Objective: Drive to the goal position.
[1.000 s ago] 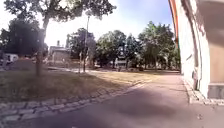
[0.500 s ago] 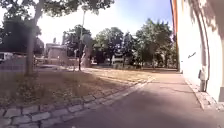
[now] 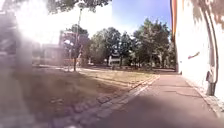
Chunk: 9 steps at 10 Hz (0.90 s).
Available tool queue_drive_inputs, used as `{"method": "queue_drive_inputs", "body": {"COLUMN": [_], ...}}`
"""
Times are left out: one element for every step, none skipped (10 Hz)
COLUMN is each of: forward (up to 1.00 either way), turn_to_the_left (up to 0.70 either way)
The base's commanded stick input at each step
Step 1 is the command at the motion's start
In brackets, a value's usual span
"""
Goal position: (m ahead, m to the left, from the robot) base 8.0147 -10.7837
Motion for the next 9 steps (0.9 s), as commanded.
{"method": "queue_drive_inputs", "body": {"forward": [0.0, 0.0, 0.0, 0.0, 0.0, 0.0, 0.0, 0.0, 0.0], "turn_to_the_left": [-0.7, -0.7, -0.7, -0.7, -0.7, -0.7, -0.7, -0.7, -0.7]}}
